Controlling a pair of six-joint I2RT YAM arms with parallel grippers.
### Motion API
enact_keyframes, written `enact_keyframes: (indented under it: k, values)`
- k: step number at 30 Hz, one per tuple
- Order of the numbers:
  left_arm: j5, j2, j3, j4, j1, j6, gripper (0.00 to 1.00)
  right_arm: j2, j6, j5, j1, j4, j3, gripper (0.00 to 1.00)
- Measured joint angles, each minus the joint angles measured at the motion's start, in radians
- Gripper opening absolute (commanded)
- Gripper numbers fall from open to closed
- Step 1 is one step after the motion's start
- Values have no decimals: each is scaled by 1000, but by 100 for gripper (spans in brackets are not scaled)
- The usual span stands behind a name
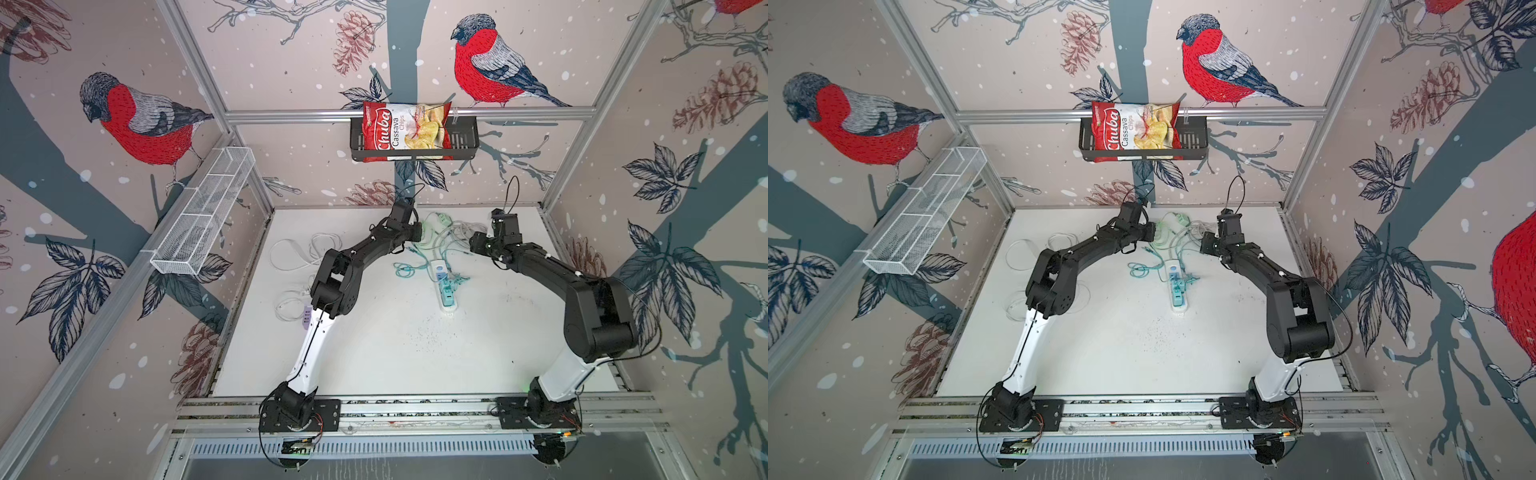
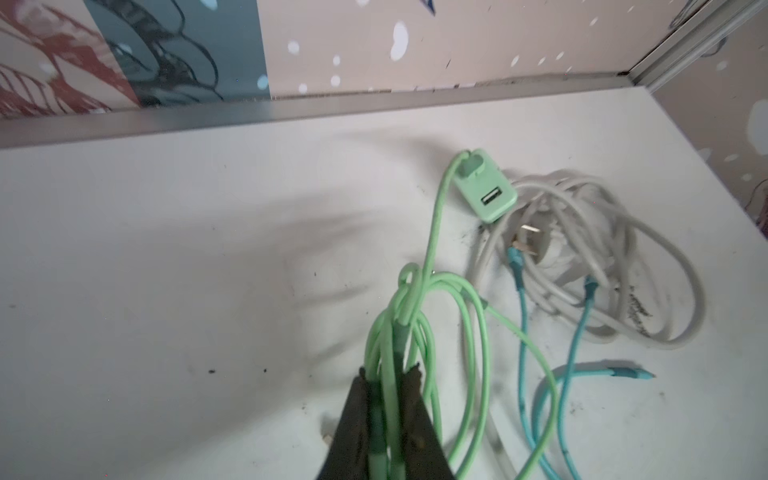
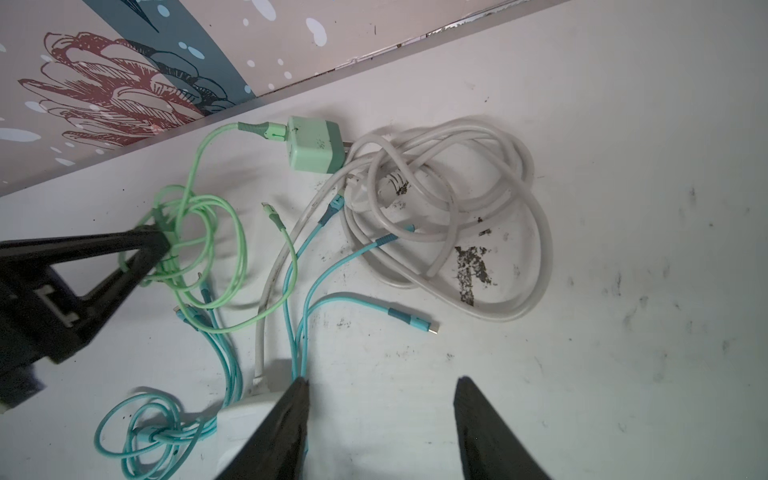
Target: Insert the plug
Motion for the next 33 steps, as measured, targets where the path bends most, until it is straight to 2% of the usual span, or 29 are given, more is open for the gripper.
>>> enact_keyframes:
  k: [8, 20, 29, 33]
  values:
    - [-42, -183, -153, 114, -8, 33, 0, -32, 0, 0, 0, 9, -37, 57]
    - [-93, -437, -363, 182, -25, 85, 0, -66, 1, 0, 8, 13, -74, 57]
    - [-127, -711, -617, 195, -35, 93, 0, -112, 1, 3, 38, 15, -101, 57]
    - [-151, -843, -775, 190, -44, 90, 0, -128, 2, 6, 75, 15, -117, 57]
